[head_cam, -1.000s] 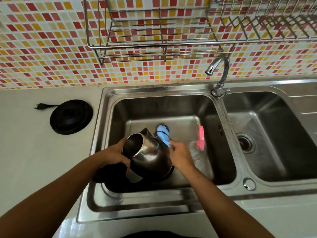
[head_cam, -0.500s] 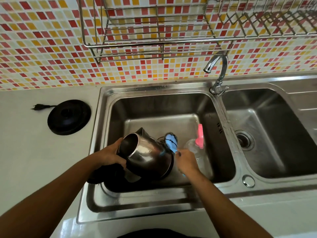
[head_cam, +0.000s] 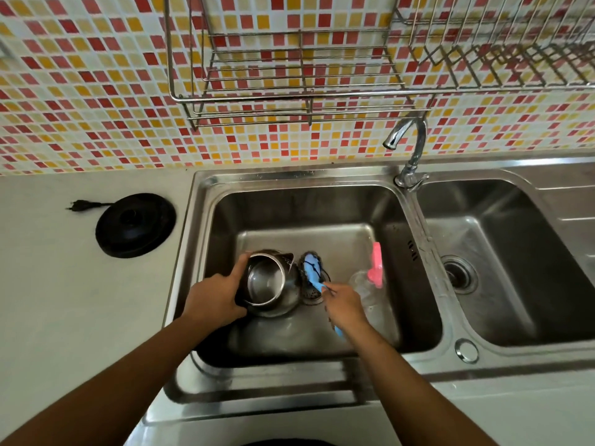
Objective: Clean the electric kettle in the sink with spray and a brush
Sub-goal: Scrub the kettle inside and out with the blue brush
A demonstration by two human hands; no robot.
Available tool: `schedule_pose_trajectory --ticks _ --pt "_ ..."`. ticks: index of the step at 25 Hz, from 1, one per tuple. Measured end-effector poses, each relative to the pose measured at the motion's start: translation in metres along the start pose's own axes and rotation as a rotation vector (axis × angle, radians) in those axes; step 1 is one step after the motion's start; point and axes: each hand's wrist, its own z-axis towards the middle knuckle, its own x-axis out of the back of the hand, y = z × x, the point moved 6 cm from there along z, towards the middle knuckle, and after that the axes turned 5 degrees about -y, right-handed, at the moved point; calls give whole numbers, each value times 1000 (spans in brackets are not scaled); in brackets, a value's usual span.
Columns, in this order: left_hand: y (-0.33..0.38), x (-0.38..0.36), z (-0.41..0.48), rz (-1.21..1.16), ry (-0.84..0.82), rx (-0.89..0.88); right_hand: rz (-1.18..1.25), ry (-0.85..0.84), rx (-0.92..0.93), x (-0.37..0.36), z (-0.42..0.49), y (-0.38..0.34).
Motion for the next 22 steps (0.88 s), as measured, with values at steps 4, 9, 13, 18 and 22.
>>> schedule_pose_trajectory --ticks 4,9,13,18,22 --pt "19 1 -15 142 126 -135 197 -81 -5 24 -14 5" --pt "8 -21 -22 370 161 -233 1 -192 286 35 -45 -23" --pt "3 -28 -22 424 188 -235 -187 -17 209 33 -18 -14" --pt "4 -25 -18 429 230 -277 -275 -191 309 39 -35 -38" --pt "13 -23 -19 456 256 -350 -377 -351 441 39 -64 -54"
